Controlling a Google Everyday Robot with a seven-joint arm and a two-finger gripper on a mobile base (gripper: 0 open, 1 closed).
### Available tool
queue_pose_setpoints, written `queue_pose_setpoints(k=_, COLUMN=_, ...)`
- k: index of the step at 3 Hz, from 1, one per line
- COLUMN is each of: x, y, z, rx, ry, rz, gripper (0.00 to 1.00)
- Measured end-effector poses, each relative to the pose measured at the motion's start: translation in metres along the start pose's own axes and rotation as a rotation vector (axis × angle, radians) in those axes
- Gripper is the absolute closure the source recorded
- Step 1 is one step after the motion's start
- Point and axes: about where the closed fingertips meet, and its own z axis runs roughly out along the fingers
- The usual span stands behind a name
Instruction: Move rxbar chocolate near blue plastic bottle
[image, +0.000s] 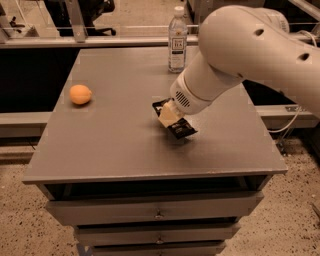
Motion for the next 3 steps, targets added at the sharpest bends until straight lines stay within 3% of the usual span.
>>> queue_pose_setpoints(k=1, x=-0.0107, y=-0.0128, z=-0.0294, rx=-0.018, ry=-0.036, rz=-0.079, gripper=1.0)
queue_pose_setpoints(k=2, x=-0.0153, y=-0.0129, z=-0.0347, rx=-0.016, ry=-0.046, rz=-0.126, gripper=1.0)
queue_pose_setpoints(k=3, x=-0.015, y=-0.0126, z=-0.0342, rx=-0.016, ry=-0.045, rz=-0.122, gripper=1.0)
